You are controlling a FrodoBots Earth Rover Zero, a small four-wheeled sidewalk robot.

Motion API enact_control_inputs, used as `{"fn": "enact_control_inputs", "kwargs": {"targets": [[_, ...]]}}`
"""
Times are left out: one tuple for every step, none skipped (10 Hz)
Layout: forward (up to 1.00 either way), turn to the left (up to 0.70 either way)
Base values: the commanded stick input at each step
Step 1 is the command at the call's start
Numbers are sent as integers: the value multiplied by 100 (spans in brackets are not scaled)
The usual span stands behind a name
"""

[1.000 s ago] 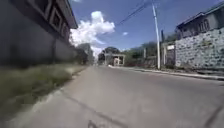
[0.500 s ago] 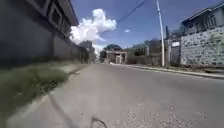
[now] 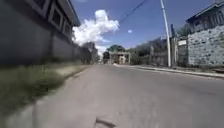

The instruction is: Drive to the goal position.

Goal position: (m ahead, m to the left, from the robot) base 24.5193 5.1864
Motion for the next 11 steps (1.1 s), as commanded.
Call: {"fn": "enact_control_inputs", "kwargs": {"targets": [[100, 1], [100, 1], [100, 1], [100, 1], [100, 1], [100, 1], [100, 1], [100, 1], [100, 1], [100, 1], [100, 1]]}}
